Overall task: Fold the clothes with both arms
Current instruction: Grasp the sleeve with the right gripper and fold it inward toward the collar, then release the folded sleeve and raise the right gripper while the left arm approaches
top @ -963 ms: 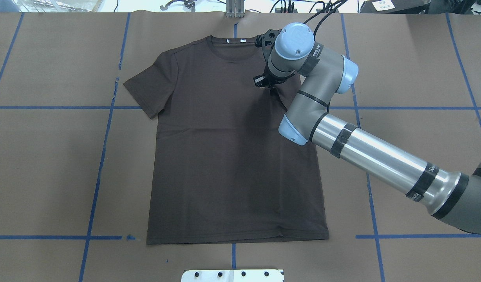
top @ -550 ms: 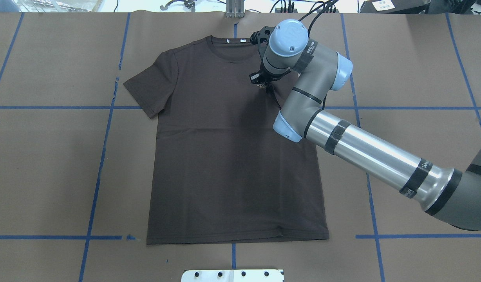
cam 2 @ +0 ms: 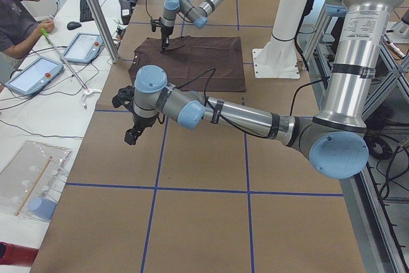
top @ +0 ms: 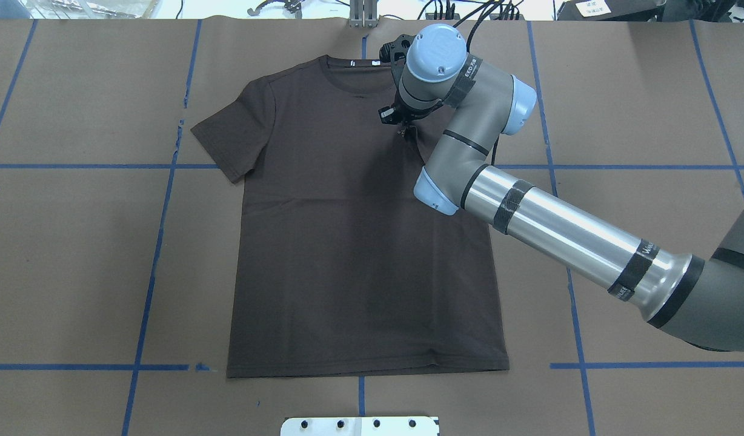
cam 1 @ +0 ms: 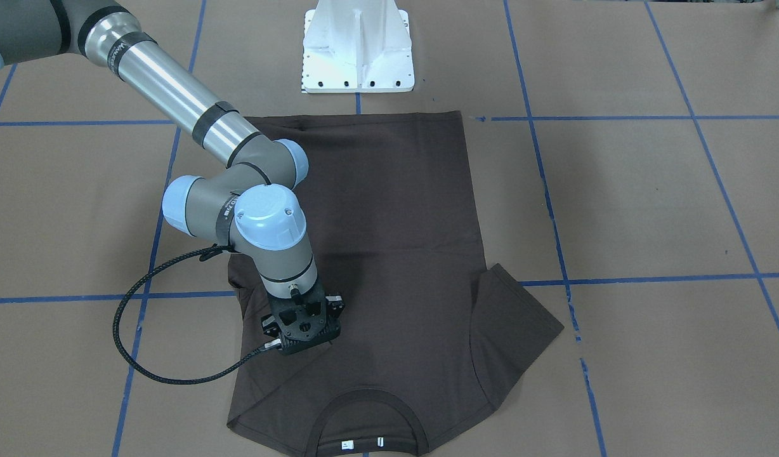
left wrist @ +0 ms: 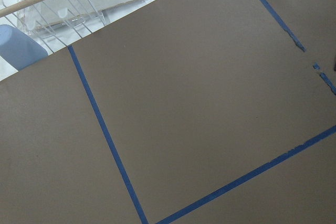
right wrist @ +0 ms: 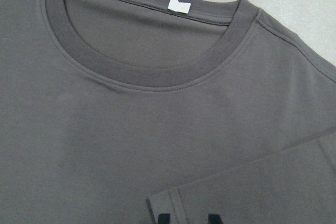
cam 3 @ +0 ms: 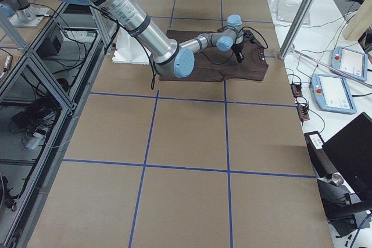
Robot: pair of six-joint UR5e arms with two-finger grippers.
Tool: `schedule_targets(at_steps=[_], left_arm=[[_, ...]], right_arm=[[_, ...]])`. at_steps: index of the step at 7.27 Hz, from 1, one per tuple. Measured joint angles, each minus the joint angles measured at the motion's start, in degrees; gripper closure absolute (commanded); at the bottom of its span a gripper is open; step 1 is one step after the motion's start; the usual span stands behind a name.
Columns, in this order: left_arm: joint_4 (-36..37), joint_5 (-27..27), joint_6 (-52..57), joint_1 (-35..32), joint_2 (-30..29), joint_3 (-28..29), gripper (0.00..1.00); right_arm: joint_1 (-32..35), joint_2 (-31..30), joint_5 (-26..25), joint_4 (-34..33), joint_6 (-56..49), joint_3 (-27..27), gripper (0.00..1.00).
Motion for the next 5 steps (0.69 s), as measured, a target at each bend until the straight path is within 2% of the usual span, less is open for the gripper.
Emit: schedule_targets(at_steps=[2,3,4,5], left_arm=[[-0.01,0.22,-1.47,1.31,-1.48,0.26,0.00],[-0.20,1.90,-5.56,4.43,-3.37,0.62,0.00],[-0.51,5.88,-14.01,9.49,-6.16,0.92,0.00],[-1.39,9.04,-25.46,14.91,-8.74,1.14,0.00]], right_arm=[[0.11,0.04,0.22,-0.11,1.22,0.07,0.00],[0.37,-0.06,1.19,-0.68,3.01,0.70,0.00],[1.41,-0.67,4.37,-3.65,4.50,2.89,0.00],[3.37,-2.10,9.16,-9.88,5.00,7.31,0.00]])
